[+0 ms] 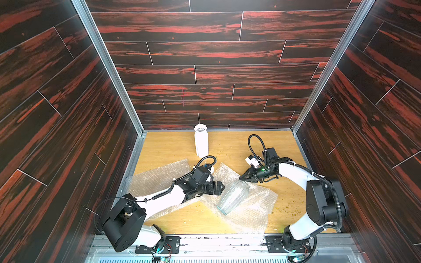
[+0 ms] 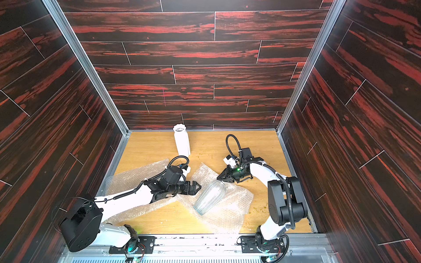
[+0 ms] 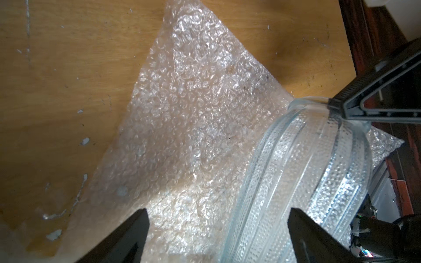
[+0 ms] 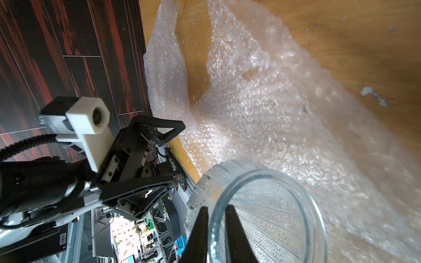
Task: Unwrap the vase from the bubble wrap
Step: Pick up the vase from the bubble wrap.
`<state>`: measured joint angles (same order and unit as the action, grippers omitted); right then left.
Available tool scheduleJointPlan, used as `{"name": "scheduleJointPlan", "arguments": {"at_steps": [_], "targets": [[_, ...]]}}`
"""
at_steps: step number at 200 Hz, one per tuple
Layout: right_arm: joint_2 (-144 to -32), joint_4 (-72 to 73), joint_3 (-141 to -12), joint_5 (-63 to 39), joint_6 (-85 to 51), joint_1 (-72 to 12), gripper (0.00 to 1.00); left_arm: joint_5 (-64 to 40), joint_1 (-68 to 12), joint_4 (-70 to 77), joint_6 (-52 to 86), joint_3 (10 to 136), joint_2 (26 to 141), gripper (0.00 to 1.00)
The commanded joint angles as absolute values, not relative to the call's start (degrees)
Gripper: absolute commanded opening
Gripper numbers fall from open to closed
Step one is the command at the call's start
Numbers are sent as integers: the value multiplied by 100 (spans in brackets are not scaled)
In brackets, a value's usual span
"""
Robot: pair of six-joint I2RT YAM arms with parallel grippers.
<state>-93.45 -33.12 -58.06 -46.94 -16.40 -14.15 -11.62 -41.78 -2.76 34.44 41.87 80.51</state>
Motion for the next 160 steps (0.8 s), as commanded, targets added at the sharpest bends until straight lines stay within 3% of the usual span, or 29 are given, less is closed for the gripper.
{"name": "scheduleJointPlan", "arguments": {"at_steps": [1,46,99,160], "targets": [[-9037,-3566,-5994,-4853,-1386,-1450,12,-1337,-4148,-443,3223,4072,7718,99],[-8991,-3751,-6017,-4864,-1257,-1451,13,-1433,-4344,-899,2914,3569,6679,100],[-8960,-3873,-6122,-4988,-1175,-1513,19,-2230,-4882,-343,3606,2983,6627,98],[-8886,-4051,-6071,-4914,-1080,-1652,27,-2819,-5077,327,4031,2678,6904,87]]}}
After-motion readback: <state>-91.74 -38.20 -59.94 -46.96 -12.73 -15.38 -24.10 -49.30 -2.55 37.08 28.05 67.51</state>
